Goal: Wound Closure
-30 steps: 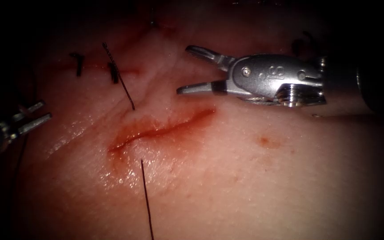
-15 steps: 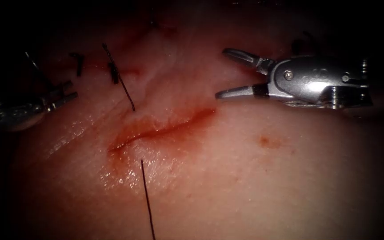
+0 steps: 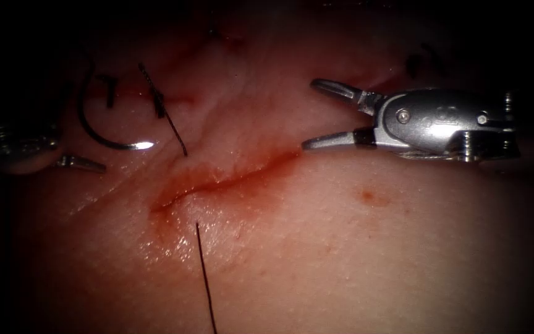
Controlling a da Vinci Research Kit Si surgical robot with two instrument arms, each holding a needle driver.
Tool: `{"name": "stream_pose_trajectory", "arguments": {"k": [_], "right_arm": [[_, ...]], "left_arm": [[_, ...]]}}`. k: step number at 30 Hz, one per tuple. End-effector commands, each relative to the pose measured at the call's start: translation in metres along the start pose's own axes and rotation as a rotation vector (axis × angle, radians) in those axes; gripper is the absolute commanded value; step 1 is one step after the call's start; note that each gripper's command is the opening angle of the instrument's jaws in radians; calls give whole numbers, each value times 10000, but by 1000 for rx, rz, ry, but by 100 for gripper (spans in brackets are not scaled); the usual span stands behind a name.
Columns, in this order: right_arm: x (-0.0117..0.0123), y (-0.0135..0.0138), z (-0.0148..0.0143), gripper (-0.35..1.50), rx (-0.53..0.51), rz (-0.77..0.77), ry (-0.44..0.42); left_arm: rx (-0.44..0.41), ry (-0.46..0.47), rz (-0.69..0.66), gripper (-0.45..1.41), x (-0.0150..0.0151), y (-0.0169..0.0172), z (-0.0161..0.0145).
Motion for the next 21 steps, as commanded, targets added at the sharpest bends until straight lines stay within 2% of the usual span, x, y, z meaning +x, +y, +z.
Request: {"name": "stream_pose_trajectory", "arguments": {"k": [1, 4, 7, 11, 16, 21], "right_arm": [[-1, -2, 11, 146, 2, -2, 0], [-3, -6, 10, 146, 7, 5, -8], [-6, -10, 9, 146, 9, 13, -8], [-6, -11, 6, 140, 9, 19, 4], [-5, -12, 5, 128, -6, 30, 25], [0, -9, 4, 130, -7, 37, 36]], "left_arm": [[-3, 23, -12, 136, 4, -2, 4], [-2, 68, -44, 131, 11, -3, -12], [13, 93, -46, 114, 18, 0, -30], [-19, 148, -46, 106, 30, 17, -54], [-53, 274, 20, 94, 54, 65, -84], [19, 354, 238, 94, 99, 111, -94]]}}
